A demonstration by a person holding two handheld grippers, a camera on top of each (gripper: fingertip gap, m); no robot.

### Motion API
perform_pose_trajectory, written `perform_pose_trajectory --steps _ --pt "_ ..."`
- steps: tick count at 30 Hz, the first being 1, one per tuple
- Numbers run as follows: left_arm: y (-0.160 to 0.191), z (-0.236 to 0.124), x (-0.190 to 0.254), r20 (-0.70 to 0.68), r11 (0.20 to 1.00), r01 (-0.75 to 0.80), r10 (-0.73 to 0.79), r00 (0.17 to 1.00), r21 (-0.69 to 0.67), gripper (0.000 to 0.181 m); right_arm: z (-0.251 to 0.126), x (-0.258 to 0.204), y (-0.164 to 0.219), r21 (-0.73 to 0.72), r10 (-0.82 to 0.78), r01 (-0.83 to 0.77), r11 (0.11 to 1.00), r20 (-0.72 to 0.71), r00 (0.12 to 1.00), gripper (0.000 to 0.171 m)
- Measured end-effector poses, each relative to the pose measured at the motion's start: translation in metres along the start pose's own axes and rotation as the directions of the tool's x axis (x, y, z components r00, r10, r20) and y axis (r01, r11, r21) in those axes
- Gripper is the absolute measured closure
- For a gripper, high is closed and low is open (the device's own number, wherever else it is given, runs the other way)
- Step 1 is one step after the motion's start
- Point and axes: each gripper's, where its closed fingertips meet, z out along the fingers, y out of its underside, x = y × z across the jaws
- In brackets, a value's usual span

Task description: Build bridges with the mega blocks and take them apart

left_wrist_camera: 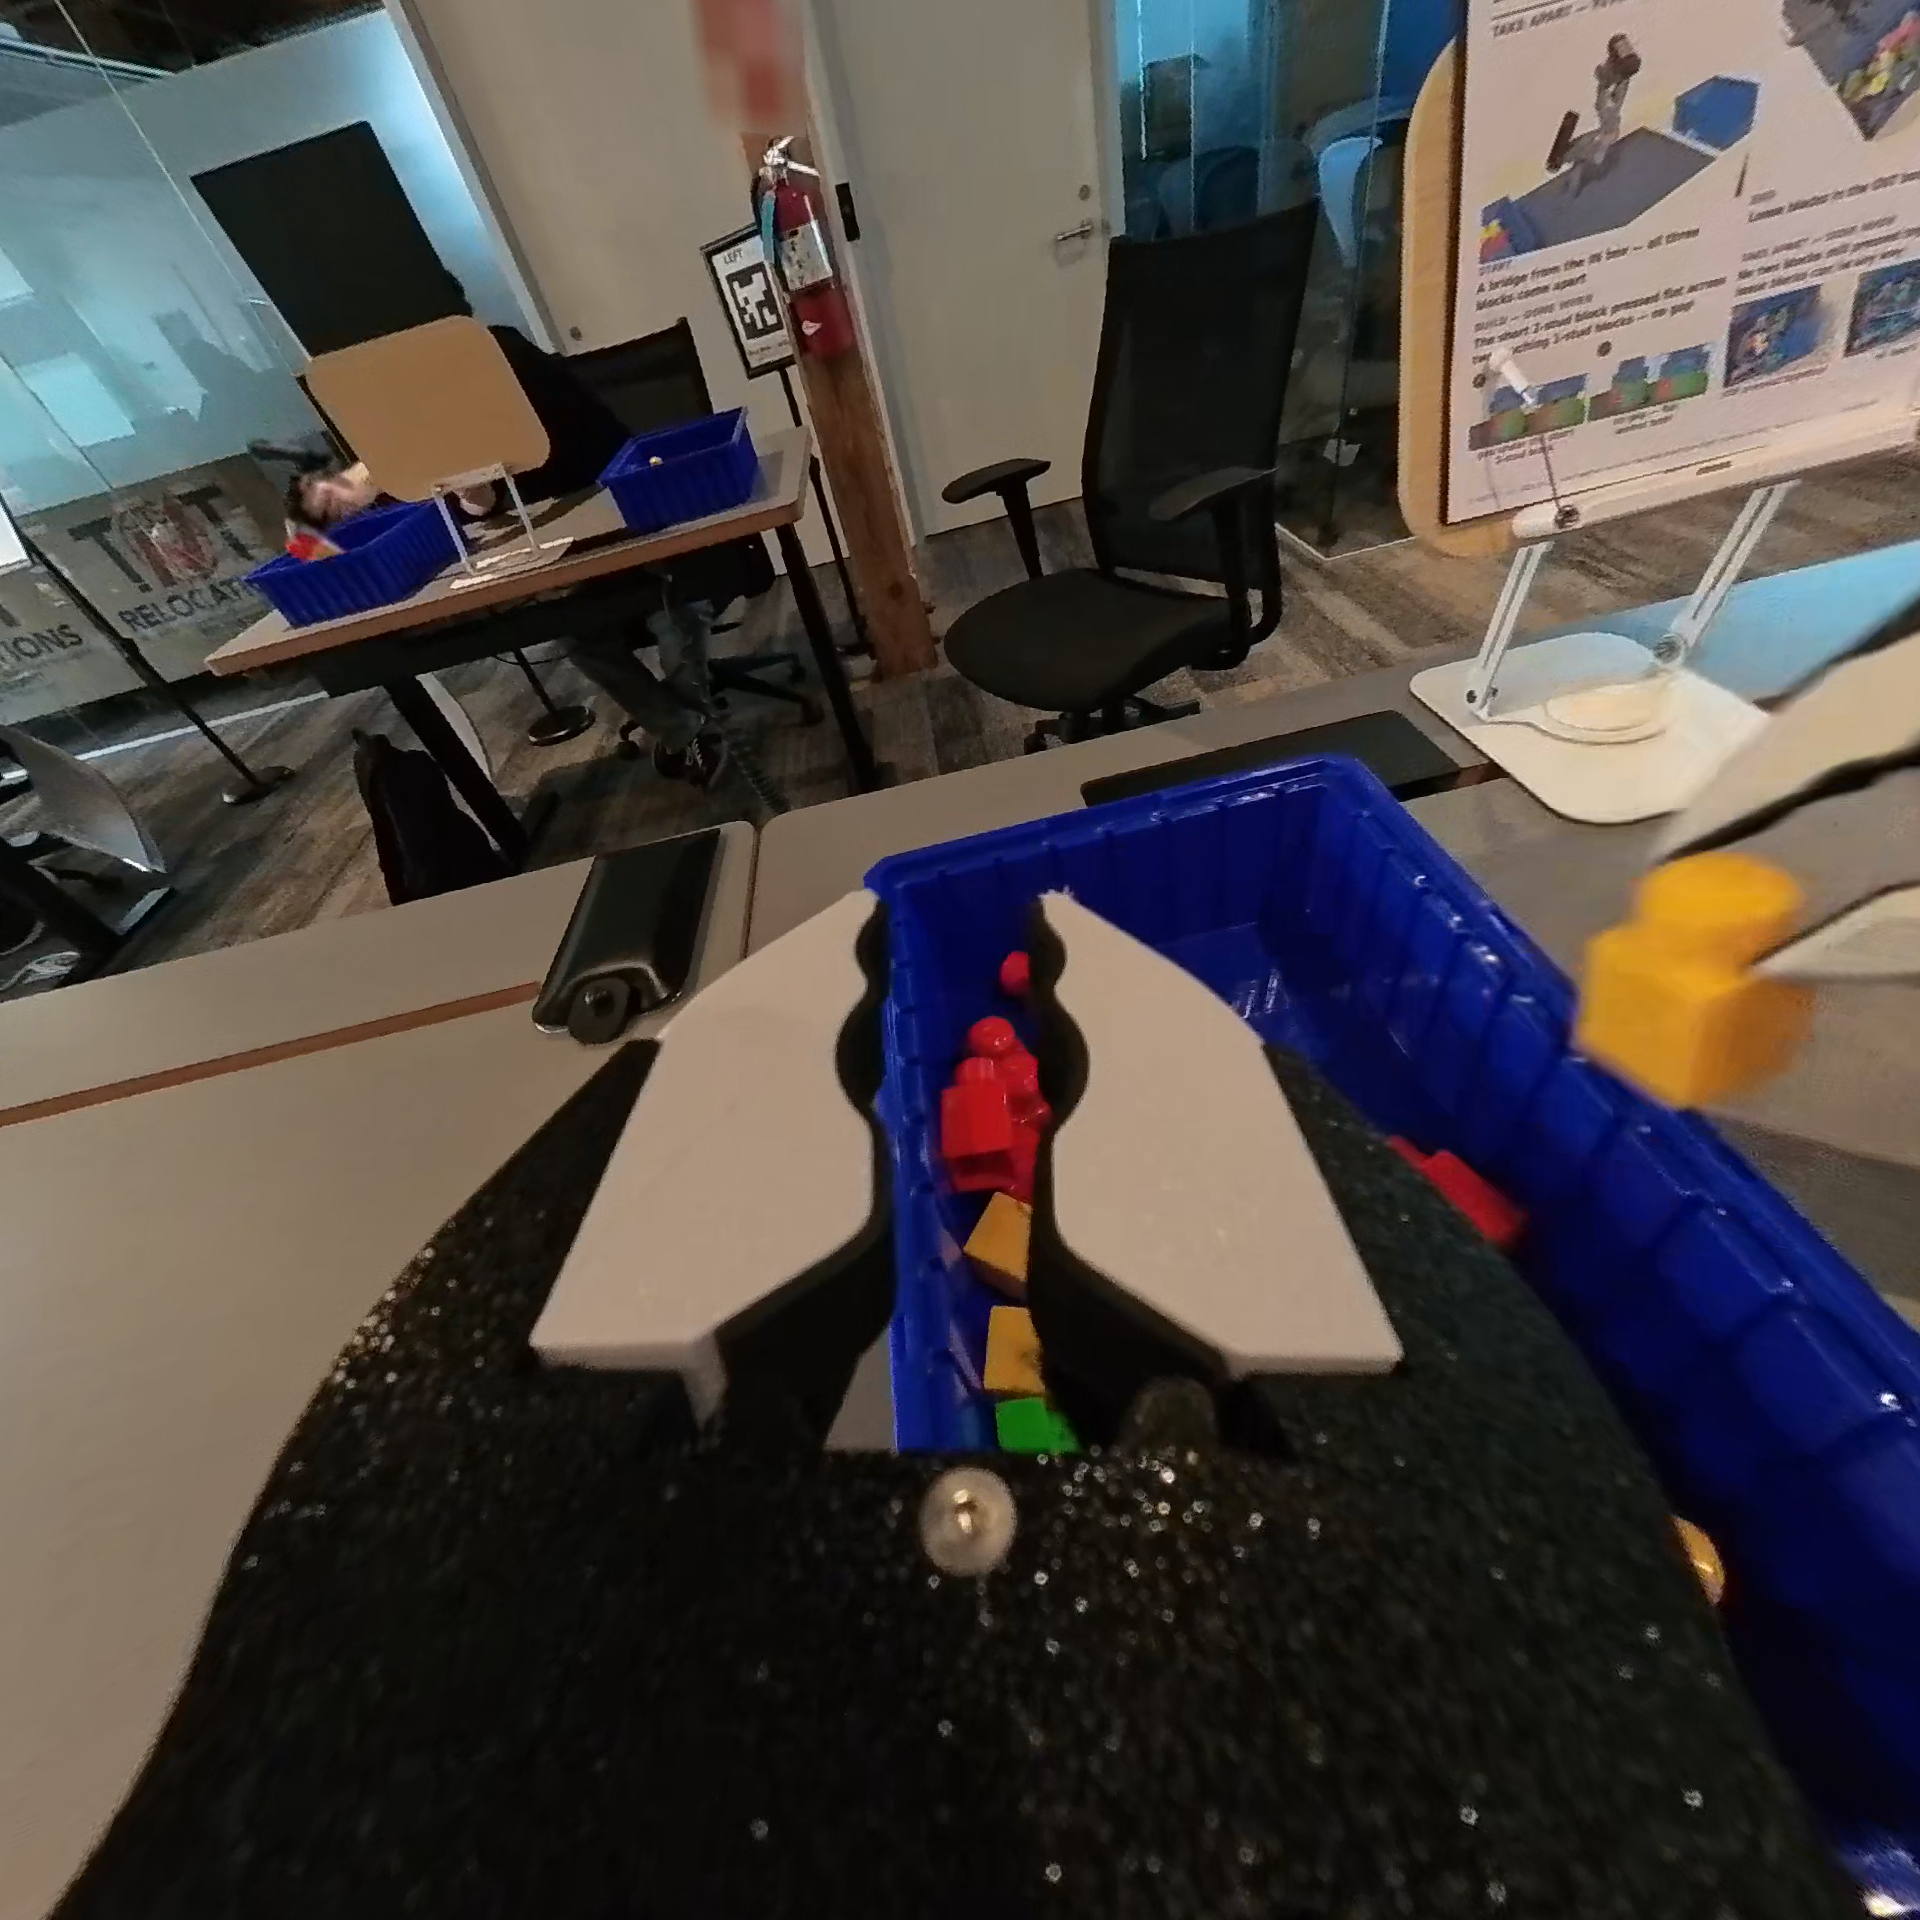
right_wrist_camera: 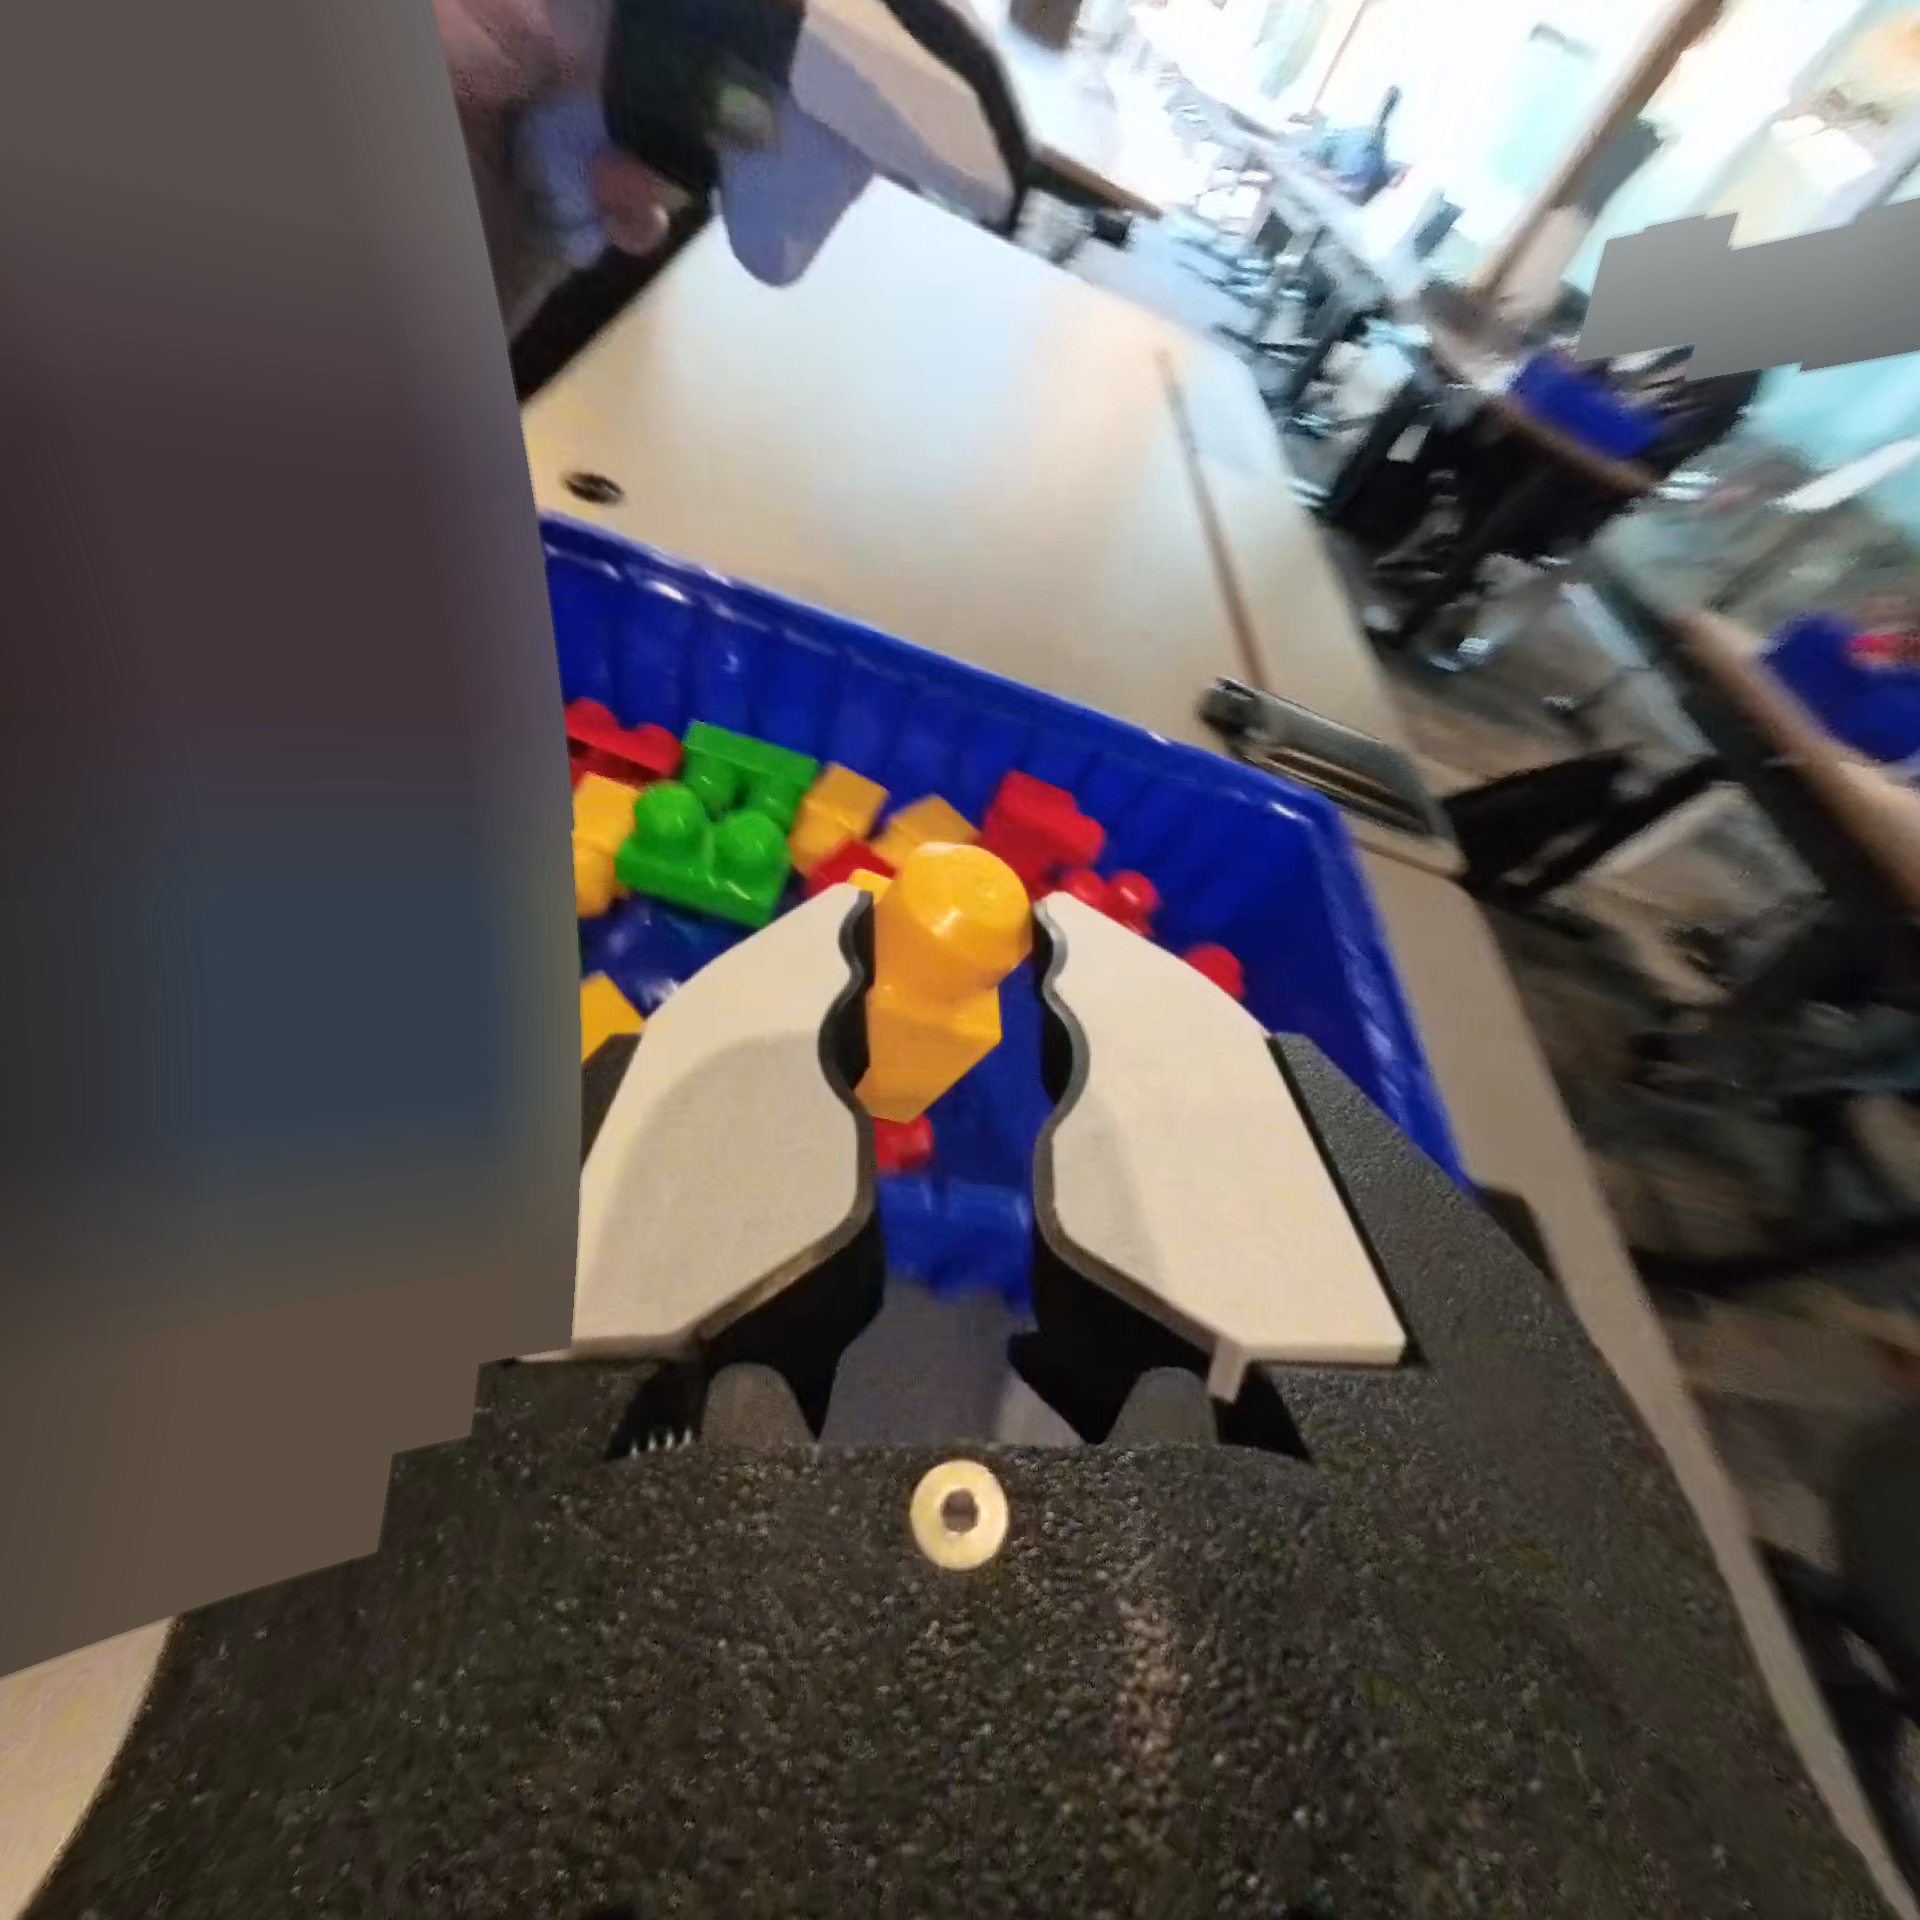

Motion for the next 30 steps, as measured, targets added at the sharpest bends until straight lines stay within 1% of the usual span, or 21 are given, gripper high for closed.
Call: perform_pose_trajectory --steps 3,6,8,10,12,14,17,19,21,23,27,29,30 --pt "0.001 0.001 0.001 -0.002 1.000 0.000 0.000 1.000 -0.006 0.156 -0.075 0.002 0.032 -0.094 -0.045 0.025 0.995 -0.212 0.976 0.143" --pt "0.001 0.004 0.004 -0.007 1.000 -0.006 0.006 1.000 -0.016 0.156 -0.139 -0.012 0.073 -0.199 -0.048 -0.025 0.980 -0.351 0.935 0.143" --pt "0.002 0.006 0.007 -0.011 1.000 -0.015 0.015 1.000 -0.027 0.156 -0.171 -0.025 0.101 -0.267 -0.044 -0.079 0.960 -0.426 0.904 0.143" --pt "0.003 0.008 0.011 -0.017 0.999 -0.028 0.028 0.999 -0.041 0.156 -0.191 -0.039 0.124 -0.311 -0.046 -0.120 0.943 -0.477 0.878 0.143" --pt "0.004 0.010 0.015 -0.024 0.997 -0.044 0.042 0.999 -0.056 0.156 -0.202 -0.051 0.147 -0.364 -0.062 -0.151 0.919 -0.511 0.857 0.143" --pt "0.005 0.012 0.019 -0.035 0.996 -0.059 0.057 0.998 -0.067 0.156 -0.207 -0.062 0.170 -0.421 -0.082 -0.170 0.891 -0.516 0.853 0.143" --pt "0.005 0.013 0.022 -0.043 0.995 -0.075 0.072 0.996 -0.068 0.156 -0.198 -0.075 0.193 -0.419 -0.041 -0.198 0.886 -0.498 0.866 0.143" --pt "0.003 0.013 0.022 -0.041 0.995 -0.078 0.075 0.996 -0.059 0.156 -0.196 -0.078 0.203 -0.425 -0.048 -0.195 0.884 -0.498 0.866 0.143" --pt "0.002 0.012 0.023 -0.042 0.996 -0.077 0.074 0.996 -0.052 0.157 -0.193 -0.081 0.208 -0.417 -0.028 -0.203 0.886 -0.485 0.874 0.142" --pt "0.001 0.012 0.023 -0.047 0.996 -0.072 0.070 0.996 -0.047 0.157 -0.193 -0.085 0.215 -0.428 0.025 -0.253 0.868 -0.470 0.882 0.142" --pt "0.002 0.011 0.021 -0.049 0.997 -0.060 0.058 0.997 -0.041 0.157 -0.198 -0.087 0.211 -0.405 0.164 -0.372 0.835 -0.464 0.871 0.127" --pt "0.002 0.012 0.021 -0.053 0.998 -0.057 0.054 0.997 -0.042 0.157 -0.202 -0.086 0.208 -0.407 0.239 -0.443 0.799 -0.460 0.855 0.122" --pt "0.002 0.012 0.021 -0.055 0.997 -0.056 0.054 0.997 -0.043 0.157 -0.203 -0.087 0.209 -0.424 0.278 -0.481 0.767 -0.457 0.845 0.119"
